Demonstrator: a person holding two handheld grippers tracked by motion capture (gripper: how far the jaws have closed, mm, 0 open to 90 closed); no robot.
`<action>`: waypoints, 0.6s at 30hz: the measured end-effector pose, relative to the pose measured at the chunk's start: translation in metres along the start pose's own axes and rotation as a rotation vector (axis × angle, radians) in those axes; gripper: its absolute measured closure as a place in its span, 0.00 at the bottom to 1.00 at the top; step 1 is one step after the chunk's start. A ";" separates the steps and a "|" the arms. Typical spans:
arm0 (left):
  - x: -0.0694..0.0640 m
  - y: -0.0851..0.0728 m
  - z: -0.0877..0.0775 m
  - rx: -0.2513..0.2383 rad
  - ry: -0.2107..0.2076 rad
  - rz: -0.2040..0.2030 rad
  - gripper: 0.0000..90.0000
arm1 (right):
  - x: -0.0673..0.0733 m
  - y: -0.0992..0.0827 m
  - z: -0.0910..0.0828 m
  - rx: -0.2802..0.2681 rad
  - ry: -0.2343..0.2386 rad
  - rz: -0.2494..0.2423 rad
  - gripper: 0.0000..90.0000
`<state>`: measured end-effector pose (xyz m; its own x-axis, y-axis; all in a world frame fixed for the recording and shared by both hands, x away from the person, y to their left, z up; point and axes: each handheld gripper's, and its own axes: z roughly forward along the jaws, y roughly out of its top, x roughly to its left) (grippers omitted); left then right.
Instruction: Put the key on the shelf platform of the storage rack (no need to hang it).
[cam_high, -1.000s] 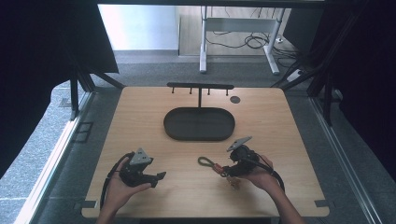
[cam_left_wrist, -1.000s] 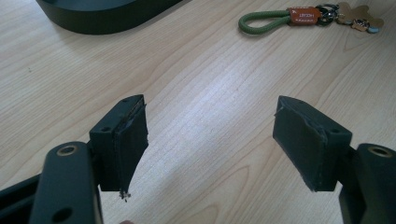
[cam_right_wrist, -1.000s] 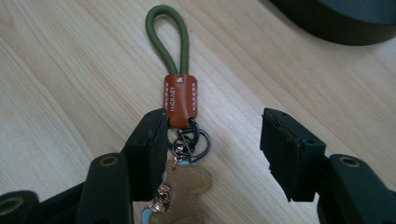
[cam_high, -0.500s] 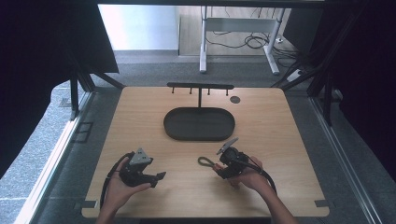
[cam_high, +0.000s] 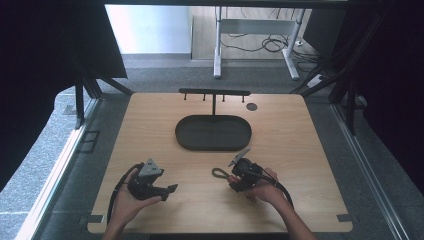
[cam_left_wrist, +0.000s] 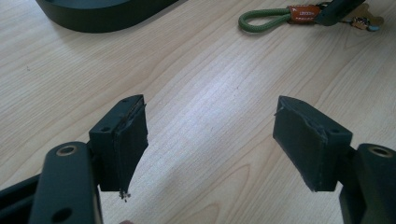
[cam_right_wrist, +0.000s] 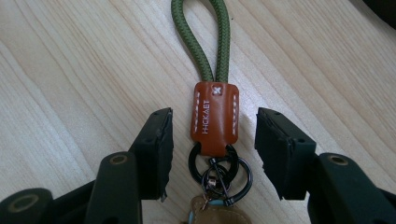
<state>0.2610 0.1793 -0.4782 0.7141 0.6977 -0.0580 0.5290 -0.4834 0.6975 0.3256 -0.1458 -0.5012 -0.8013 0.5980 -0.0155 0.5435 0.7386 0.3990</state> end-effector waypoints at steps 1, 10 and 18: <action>0.000 0.000 0.000 0.001 0.000 0.003 0.30 | 0.000 0.000 0.000 0.001 0.001 -0.001 0.53; 0.000 0.000 0.001 0.007 -0.003 0.005 0.30 | 0.001 0.002 0.006 0.023 0.004 -0.009 0.57; -0.001 0.000 0.003 0.018 -0.010 0.009 0.29 | -0.001 0.004 0.008 0.033 -0.001 -0.006 0.60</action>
<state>0.2614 0.1770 -0.4800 0.7233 0.6880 -0.0591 0.5307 -0.4992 0.6850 0.3301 -0.1413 -0.5068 -0.8042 0.5940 -0.0189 0.5468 0.7520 0.3682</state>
